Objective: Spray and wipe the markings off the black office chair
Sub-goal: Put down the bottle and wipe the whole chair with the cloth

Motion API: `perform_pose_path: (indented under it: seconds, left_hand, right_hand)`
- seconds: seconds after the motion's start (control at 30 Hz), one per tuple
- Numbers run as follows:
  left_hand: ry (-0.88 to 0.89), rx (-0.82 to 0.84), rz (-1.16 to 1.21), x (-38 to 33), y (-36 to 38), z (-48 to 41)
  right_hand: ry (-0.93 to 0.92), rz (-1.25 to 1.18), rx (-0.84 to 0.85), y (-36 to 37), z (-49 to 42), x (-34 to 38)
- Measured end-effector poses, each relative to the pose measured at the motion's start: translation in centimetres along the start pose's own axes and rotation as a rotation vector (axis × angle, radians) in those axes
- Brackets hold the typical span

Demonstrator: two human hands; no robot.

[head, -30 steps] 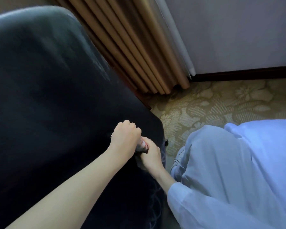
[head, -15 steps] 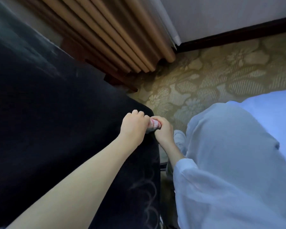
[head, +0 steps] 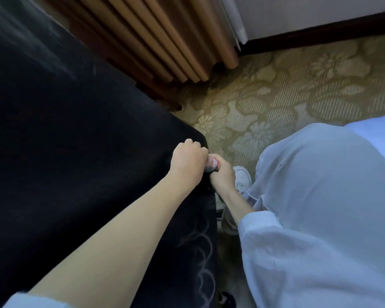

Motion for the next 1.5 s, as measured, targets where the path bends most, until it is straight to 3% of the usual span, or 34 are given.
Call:
perform_pose_path:
  seconds: [0.13,0.37,0.6,0.87,1.03,1.17,1.5]
  left_hand:
    - [0.029,0.029,-0.045,-1.0,-0.6,5.4]
    - [-0.031,0.069,-0.080,-0.5,-1.9,15.9]
    - [-0.039,0.013,-0.092,-1.1,-1.1,20.8]
    - [-0.046,-0.078,-0.101,-0.5,-2.4,16.1]
    - [-0.036,-0.108,-0.039,-0.1,-1.7,8.6]
    - [-0.036,-0.050,-0.004,-0.7,0.2,2.6]
    - [-0.018,-0.018,0.022,0.0,2.5,-4.5]
  right_hand:
    - [0.037,-0.018,0.018,0.6,6.2,-0.8]
    - [-0.075,-0.060,0.096,2.7,15.6,-0.3]
    - [-0.132,-0.120,0.103,2.5,19.1,0.3]
    - [-0.068,-0.333,-0.003,1.2,15.3,1.7]
    - [-0.105,-0.081,-0.014,-0.3,7.4,2.2]
    - [-0.033,-0.019,-0.025,-0.6,2.8,0.8]
    - [-0.064,0.127,-0.073,0.4,-3.3,-0.2]
Point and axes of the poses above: each hand's wrist, its own z-axis away from the middle knuckle, its own y-axis out of the palm, x = y × z, the point moved 5 cm from there along -z, towards the middle knuckle, and after that the axes turned 1 degree about -z, right-handed, at the moved point
